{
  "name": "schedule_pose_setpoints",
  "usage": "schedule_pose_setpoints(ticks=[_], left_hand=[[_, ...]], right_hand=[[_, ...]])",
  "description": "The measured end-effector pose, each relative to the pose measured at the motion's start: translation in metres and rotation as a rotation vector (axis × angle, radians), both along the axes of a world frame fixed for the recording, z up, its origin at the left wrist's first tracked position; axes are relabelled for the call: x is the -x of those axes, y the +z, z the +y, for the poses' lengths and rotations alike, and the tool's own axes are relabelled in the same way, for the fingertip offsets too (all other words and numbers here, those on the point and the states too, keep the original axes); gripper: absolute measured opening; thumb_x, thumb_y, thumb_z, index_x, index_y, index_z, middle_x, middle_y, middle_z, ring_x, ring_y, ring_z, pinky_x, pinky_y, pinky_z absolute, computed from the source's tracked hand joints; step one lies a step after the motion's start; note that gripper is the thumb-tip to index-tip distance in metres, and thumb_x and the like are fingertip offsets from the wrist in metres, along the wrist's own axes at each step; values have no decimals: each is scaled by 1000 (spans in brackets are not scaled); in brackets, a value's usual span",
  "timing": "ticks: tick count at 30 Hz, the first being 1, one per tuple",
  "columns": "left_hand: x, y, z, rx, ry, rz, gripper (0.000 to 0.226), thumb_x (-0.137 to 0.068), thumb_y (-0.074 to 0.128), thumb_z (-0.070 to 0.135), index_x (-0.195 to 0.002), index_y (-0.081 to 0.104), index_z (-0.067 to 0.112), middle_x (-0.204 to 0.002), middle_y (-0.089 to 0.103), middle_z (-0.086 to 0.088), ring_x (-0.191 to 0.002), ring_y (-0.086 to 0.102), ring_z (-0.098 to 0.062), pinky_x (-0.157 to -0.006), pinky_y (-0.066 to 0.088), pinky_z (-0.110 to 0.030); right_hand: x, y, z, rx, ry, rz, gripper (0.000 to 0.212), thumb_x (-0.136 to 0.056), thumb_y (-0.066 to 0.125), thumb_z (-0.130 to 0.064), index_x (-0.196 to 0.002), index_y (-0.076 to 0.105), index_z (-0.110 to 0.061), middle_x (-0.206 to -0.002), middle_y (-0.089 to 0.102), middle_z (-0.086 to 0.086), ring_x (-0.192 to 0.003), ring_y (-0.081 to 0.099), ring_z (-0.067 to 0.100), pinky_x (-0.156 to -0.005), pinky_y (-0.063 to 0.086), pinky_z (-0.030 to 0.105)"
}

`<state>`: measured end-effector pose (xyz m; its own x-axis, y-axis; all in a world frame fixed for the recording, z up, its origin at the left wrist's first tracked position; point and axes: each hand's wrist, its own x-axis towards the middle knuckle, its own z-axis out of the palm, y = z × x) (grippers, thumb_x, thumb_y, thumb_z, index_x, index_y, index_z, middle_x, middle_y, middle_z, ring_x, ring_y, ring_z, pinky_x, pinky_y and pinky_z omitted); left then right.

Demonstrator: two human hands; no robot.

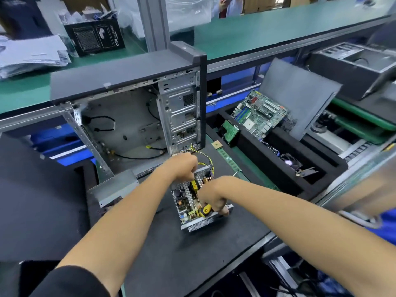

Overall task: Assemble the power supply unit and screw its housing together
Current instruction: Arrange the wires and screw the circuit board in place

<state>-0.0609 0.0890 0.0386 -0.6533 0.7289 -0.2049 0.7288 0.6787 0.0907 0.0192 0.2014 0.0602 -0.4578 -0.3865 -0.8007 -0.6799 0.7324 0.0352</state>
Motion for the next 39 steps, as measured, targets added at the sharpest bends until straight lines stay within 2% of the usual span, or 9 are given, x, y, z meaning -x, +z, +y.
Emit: schedule_pose_setpoints(ticks=[3, 7, 11, 16, 20, 24, 29, 35, 39], left_hand=[[-7, -14, 1, 24, 0, -67, 39, -68, 56, 0, -52, 24, 16, -53, 16, -4, -55, 17, -21, -54, 17, -30], [-12, -27, -2, 16, 42, -80, 36, -70, 56, 2, -54, 27, 16, -54, 19, -4, -54, 19, -22, -53, 19, -31], [-14, -30, -7, 26, 109, -77, 33, -72, 57, 7, -54, 30, 15, -53, 25, -4, -52, 24, -22, -51, 20, -30], [-27, -38, -11, -57, 285, -104, 17, -82, 53, 18, -67, 49, 12, -64, 52, -5, -64, 49, -25, -52, 35, -30], [-40, -47, -20, -164, 380, -144, 6, -91, 53, 23, -88, 53, 17, -80, 58, -1, -77, 55, -23, -61, 41, -33], [-51, -62, -29, -231, 493, -213, 16, -97, 40, 11, -104, 55, 12, -93, 64, -12, -85, 59, -32, -71, 48, -43], [-57, -73, -28, -254, 521, -115, 28, -90, 39, -4, -103, 54, 15, -88, 63, -13, -81, 56, -35, -62, 42, -42], [-50, -66, -28, -107, 436, -44, 26, -78, 42, -8, -82, 39, 17, -64, 43, -1, -66, 46, -29, -48, 26, -34], [-43, -62, -28, 8, 328, -44, 18, -83, 43, -3, -88, 43, 14, -83, 59, -10, -71, 51, -29, -55, 32, -33]], right_hand=[[-7, -14, 7, 55, -3, -22, 60, -70, 79, -7, -126, 57, -1, -108, 61, 13, -94, 57, 32, -66, 46, 32], [-11, -22, 10, 103, -51, -39, 30, -72, 81, -14, -95, 65, -5, -88, 60, 9, -79, 52, 26, -56, 37, 29], [13, 4, 33, 395, -480, -117, 15, -77, 74, -15, -74, 61, -9, -80, 70, 9, -66, 50, 22, -62, 38, 32], [55, 4, 49, 654, -1002, 352, 4, -86, 42, 0, -84, 45, -3, -77, 63, 20, -63, 55, 30, -57, 43, 32], [64, -30, 45, 472, -1157, 118, 22, -101, 40, -17, -96, 44, 4, -107, 62, 23, -75, 65, 33, -81, 56, 40], [74, -48, 50, 579, -1321, -27, 22, -98, 51, -21, -102, 51, 1, -92, 60, 18, -70, 65, 27, -76, 58, 41], [91, -54, 52, 584, -1306, -29, 23, -94, 60, -14, -75, 55, -3, -67, 58, 12, -54, 52, 19, -53, 48, 26], [99, -47, 35, 414, -1073, 51, 25, -89, 66, -17, -70, 54, -6, -59, 47, 7, -51, 40, 17, -53, 34, 26], [103, -39, 33, 402, -1027, -14, 24, -88, 67, -15, -73, 51, -5, -62, 47, 8, -53, 39, 18, -54, 32, 28]])
